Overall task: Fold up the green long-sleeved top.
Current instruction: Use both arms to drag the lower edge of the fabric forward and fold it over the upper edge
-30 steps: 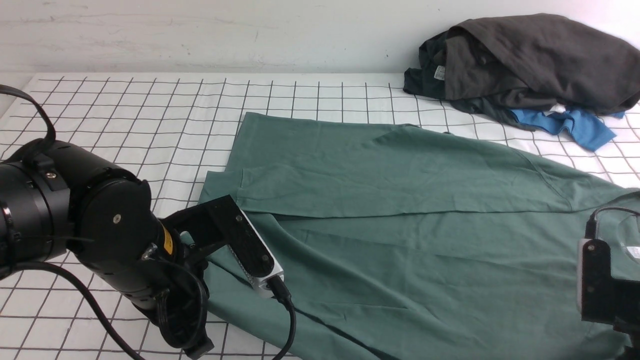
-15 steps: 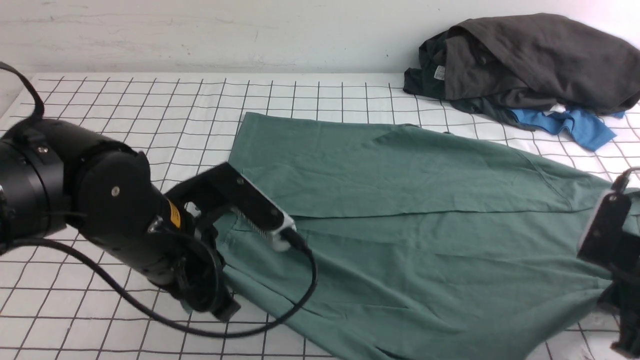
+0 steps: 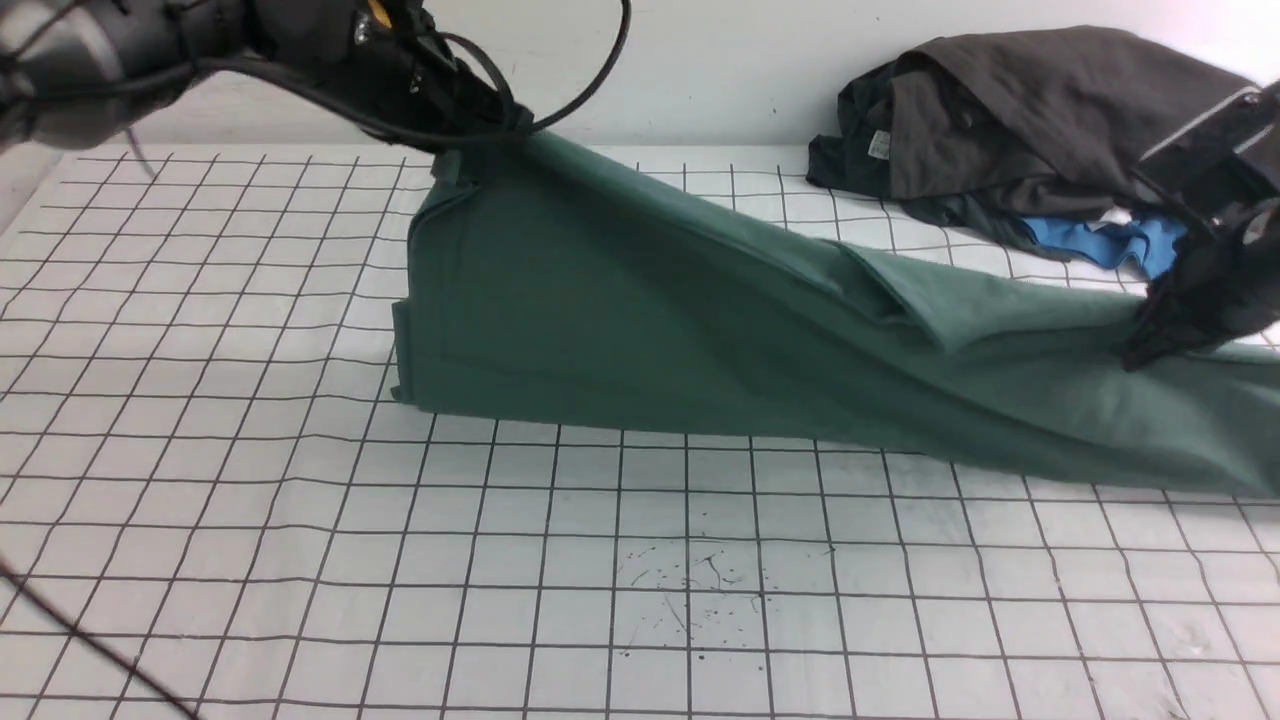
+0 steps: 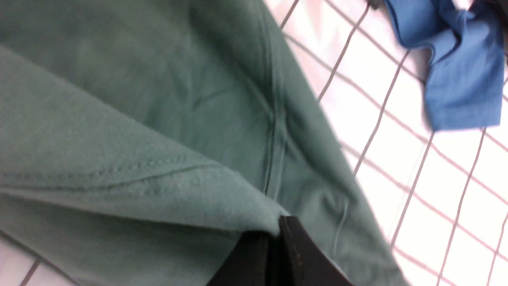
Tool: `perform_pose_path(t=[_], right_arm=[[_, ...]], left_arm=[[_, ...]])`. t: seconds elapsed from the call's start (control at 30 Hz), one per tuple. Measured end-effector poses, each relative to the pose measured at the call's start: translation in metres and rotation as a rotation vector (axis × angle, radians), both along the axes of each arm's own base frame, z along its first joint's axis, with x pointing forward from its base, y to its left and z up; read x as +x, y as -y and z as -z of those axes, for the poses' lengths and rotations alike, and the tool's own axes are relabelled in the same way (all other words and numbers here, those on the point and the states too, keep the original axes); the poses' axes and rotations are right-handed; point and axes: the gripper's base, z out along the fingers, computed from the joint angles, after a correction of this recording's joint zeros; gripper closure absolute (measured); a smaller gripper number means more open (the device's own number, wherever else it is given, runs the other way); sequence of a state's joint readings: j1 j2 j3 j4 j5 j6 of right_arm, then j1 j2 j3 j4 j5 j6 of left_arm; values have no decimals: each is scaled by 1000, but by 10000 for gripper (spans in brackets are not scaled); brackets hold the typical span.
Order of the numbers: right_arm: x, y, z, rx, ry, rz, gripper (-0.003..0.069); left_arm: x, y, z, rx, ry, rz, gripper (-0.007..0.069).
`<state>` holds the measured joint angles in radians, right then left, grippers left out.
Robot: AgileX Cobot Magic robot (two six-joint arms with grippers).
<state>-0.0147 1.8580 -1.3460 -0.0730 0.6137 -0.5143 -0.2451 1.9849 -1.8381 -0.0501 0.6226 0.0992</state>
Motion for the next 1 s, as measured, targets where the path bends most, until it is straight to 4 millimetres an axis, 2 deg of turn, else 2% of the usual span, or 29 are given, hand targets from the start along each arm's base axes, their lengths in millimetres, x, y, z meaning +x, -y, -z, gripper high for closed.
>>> perform_pose_path(t=[0.03,0.07,0.1,0.13,0.17,0.2,0.27,0.33,0.37,0.43,0.53,0.57,0.67,0.7,0.77,0.83,0.87,0.9,0.93,0.97,1.0], right_arm=[[6,0,2,6,-3,8,654],[22,0,9,27,-16,39,654],[38,1,17,54,-32,78,646],[38,1,21,53,-47,79,645],[53,1,26,80,-71,123,620],[54,1,27,83,-74,128,610],[67,1,30,114,-93,176,538],[74,0,21,153,-85,214,456],[76,-1,14,181,-78,230,412],[76,-4,3,228,-71,241,368],[72,-18,-9,287,-91,212,366],[72,-19,-9,289,-95,205,370],[68,-47,-3,337,-147,97,468],[66,-61,4,350,-172,34,538],[66,-79,19,362,-208,-48,613],[66,-88,28,365,-228,-89,638],[68,-102,50,355,-255,-159,660],[70,-108,61,342,-255,-191,666],[69,-109,61,342,-255,-193,667],[74,-113,74,312,-231,-233,670],[76,-113,75,306,-203,-243,671]], left_arm=[[6,0,8,-1,-13,-6,622],[30,-1,16,-16,0,-29,620],[44,-3,28,-18,-21,-43,608],[50,-3,32,-18,-23,-46,602],[66,-3,50,-5,-64,-50,567],[67,-3,53,-1,-76,-52,554],[84,-4,72,26,-114,-54,450],[91,-5,80,56,-125,-58,358],[93,-5,76,61,-121,-61,289],[92,-6,70,67,-123,-66,228],[88,-7,57,73,-130,-68,178],[87,-7,57,75,-137,-68,177],[77,-7,60,80,-255,-48,203],[73,-6,65,91,-318,-21,232],[71,-4,74,97,-363,17,283],[71,-3,78,97,-377,32,312],[71,-1,85,93,-399,48,357],[71,0,87,90,-406,53,384],[70,0,88,89,-408,53,390],[70,1,90,87,-418,60,433],[70,2,90,84,-418,63,445]])
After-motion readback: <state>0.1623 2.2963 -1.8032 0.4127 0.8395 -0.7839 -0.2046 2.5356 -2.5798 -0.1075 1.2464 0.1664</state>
